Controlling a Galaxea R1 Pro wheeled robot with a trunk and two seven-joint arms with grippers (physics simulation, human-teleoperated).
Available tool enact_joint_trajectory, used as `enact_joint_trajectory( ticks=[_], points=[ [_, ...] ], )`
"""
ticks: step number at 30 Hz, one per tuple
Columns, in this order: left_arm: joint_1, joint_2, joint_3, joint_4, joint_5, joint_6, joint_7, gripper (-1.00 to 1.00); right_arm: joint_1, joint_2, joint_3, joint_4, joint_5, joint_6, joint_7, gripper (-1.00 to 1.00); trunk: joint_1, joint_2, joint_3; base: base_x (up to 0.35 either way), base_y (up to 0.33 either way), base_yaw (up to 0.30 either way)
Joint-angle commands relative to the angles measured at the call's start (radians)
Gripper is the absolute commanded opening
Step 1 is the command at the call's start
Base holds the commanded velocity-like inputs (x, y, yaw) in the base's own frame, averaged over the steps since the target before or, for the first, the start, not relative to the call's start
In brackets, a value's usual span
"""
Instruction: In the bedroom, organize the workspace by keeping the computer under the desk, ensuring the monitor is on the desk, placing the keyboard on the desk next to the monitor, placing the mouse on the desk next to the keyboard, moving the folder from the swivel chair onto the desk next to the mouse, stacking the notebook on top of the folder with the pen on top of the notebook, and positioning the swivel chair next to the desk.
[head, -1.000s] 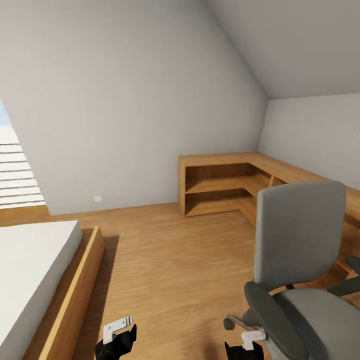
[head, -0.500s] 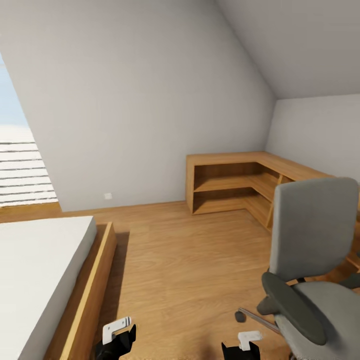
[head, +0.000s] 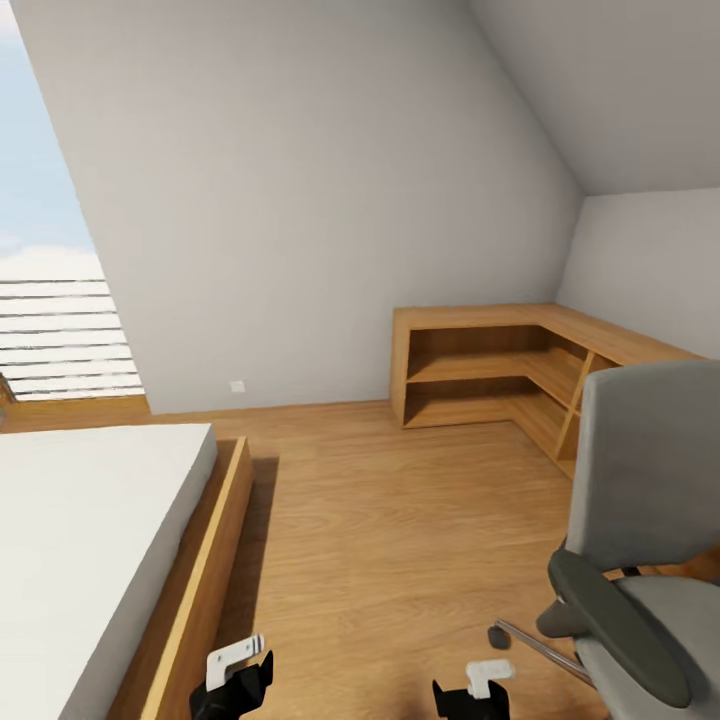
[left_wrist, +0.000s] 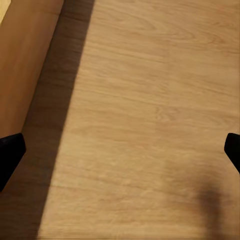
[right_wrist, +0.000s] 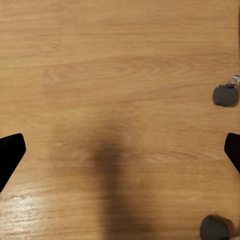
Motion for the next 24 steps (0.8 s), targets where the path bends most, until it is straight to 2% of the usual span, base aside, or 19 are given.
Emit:
enact_joint_trajectory(
  ticks=[1, 10, 18, 24],
  points=[
    [0.000, 0.000, -0.002, 0.000, 0.008, 0.003, 0.007, 1.00, -0.001, 0.000, 0.008, 0.002, -0.010, -0.013, -0.001, 1.00, 0.000, 0.000, -0.001, -0.001, 0.002, 0.019],
    [0.000, -0.001, -0.006, 0.015, 0.001, 0.002, 0.007, 1.00, 0.000, 0.007, 0.008, 0.003, -0.009, -0.052, -0.018, 1.00, 0.000, 0.000, -0.001, 0.045, 0.001, 0.007],
    [0.000, -0.003, -0.007, 0.027, -0.055, 0.000, 0.008, 1.00, 0.001, 0.008, 0.008, 0.004, -0.009, -0.085, -0.026, 1.00, 0.000, 0.000, -0.001, 0.270, 0.000, 0.001],
    [0.000, -0.004, -0.008, 0.030, -0.070, 0.001, 0.007, 1.00, 0.001, 0.008, 0.008, 0.019, -0.010, -0.109, -0.027, 1.00, 0.000, 0.000, -0.001, 0.242, 0.000, 0.000]
  ],
)
